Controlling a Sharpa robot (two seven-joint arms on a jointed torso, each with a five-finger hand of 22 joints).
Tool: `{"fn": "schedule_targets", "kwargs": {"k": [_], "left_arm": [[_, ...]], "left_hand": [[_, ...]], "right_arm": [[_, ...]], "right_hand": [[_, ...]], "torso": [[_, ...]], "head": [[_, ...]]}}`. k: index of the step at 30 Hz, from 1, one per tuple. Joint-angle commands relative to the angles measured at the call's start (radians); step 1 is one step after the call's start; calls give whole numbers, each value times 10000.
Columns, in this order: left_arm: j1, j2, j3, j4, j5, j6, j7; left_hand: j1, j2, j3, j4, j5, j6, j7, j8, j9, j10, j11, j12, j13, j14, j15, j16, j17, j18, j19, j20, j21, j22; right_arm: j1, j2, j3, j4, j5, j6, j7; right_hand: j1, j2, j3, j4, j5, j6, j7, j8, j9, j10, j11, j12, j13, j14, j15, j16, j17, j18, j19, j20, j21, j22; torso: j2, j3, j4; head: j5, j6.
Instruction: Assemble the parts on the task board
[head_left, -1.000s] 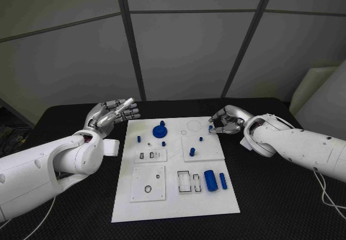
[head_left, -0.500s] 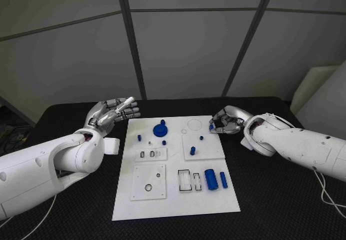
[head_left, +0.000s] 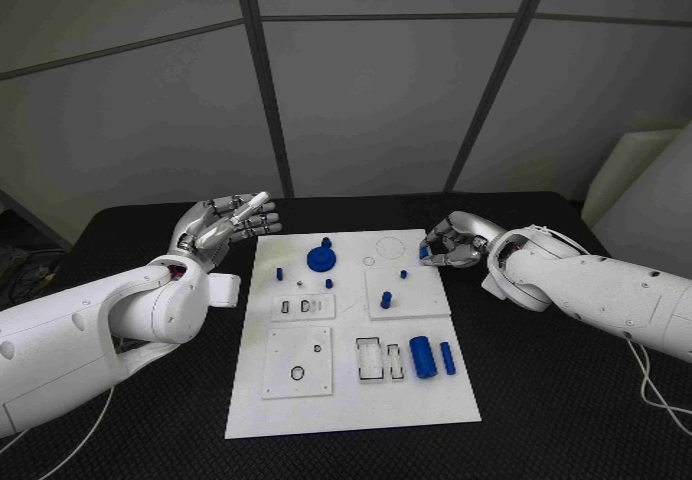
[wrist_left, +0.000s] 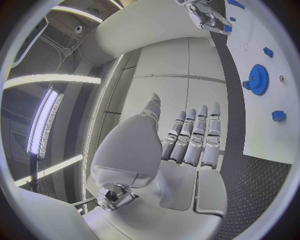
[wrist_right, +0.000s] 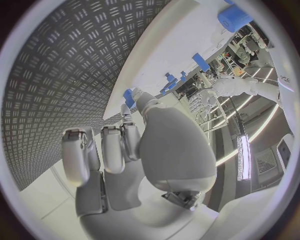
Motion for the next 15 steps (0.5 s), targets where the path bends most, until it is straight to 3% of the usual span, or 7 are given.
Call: {"fn": "schedule_targets", "kwargs": {"k": [1, 15], "left_arm": [[12, 9, 9, 3, -55, 113, 23], [12, -1, 9, -18, -55, 117, 16]], "left_hand": [[-19, 85, 16, -48, 37, 83, 410, -43, -12, 67, 27, -57, -6, 20, 45, -52, -6, -91, 35, -2, 45, -9], [-19, 85, 16, -48, 37, 83, 410, -43, -12, 67, 27, -57, -6, 20, 45, -52, -6, -91, 35, -2, 45, -9]], "right_arm": [[15, 22, 3, -3, -87, 94, -30], [13, 113, 3, -59, -161, -95, -139]], "right_hand": [[-8, 132, 66, -23, -23, 168, -29, 72, 31, 59, -44, 55, 1000, 577, -68, 59, 447, -74, 1019, -75, 31, 2634], [-61, 173, 81, -34, -30, 288, -54, 86, 57, 82, -68, 92, 1030, 585, -91, 75, 482, -74, 1019, -96, 31, 2634]], "torso": [[-4, 1, -1], [-4, 6, -6]], "head": [[1, -9], [8, -50]]}}
